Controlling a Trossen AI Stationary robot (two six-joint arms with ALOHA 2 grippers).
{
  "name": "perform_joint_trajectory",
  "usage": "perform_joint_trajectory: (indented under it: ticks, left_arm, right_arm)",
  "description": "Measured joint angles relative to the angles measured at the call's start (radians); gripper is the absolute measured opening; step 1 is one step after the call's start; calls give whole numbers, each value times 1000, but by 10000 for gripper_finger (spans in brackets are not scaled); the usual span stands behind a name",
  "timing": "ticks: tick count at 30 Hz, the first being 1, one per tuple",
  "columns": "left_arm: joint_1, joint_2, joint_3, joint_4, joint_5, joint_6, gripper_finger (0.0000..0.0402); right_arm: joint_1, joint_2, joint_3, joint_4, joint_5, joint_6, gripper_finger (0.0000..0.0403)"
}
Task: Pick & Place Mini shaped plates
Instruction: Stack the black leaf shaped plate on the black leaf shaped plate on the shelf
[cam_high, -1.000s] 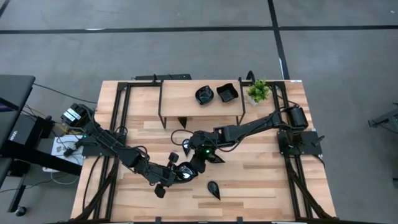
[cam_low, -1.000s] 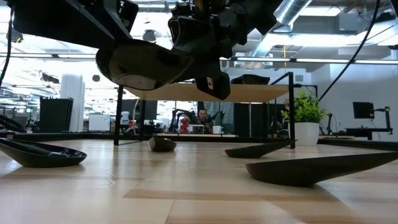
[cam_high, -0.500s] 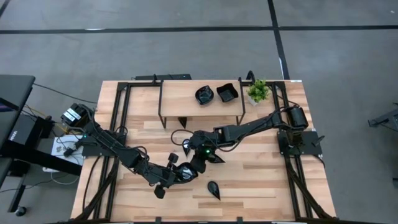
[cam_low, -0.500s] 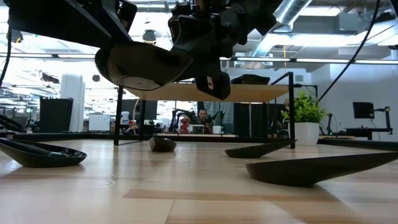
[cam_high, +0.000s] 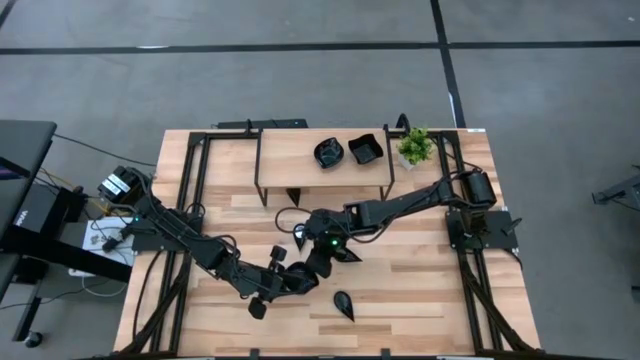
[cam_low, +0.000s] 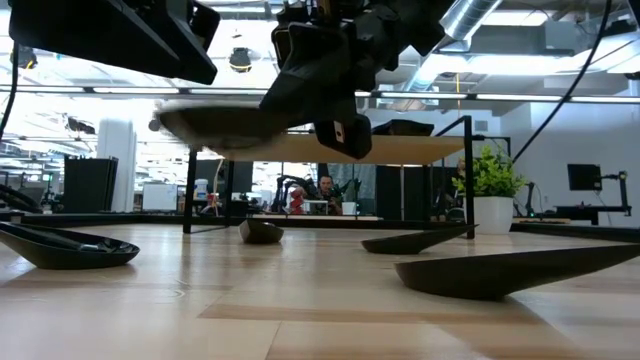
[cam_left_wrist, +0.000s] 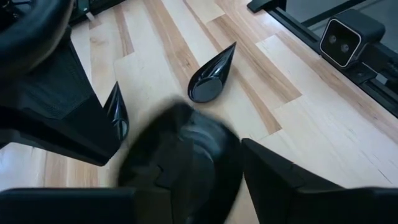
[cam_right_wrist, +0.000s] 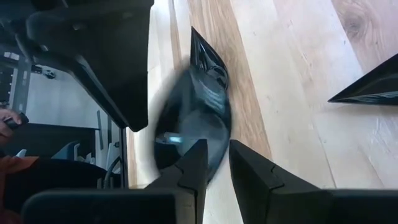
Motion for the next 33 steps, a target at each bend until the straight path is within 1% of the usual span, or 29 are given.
perform_joint_trajectory:
  ticks: [10,12,14,17,23,26,29,33]
  left_arm:
    - [0,0,0,0,0,0,184]
    - [-1,0,0,-1,0,0,191]
    - [-6,0,0,-1,0,0,195]
    - [-17,-1,0,-2,0,0,198]
    - [-45,-1,0,-1,0,0,196]
    - [-55,-1,0,-1,0,0,196]
    - [-56,-1,0,-1,0,0,196]
    - [-56,-1,0,-1,0,-26,196]
  right_arm:
    - [0,0,0,-1,-3,0,62]
    - [0,0,0,-11,-23,-12,62]
    - [0,0,0,-34,-33,-39,62]
    - [4,0,0,-77,-21,-60,62]
    - [8,34,1,-75,-13,-61,65]
    - [8,47,-2,-86,4,-46,79]
    - [8,63,2,-68,31,-36,102]
    - [3,84,1,-67,38,-18,133]
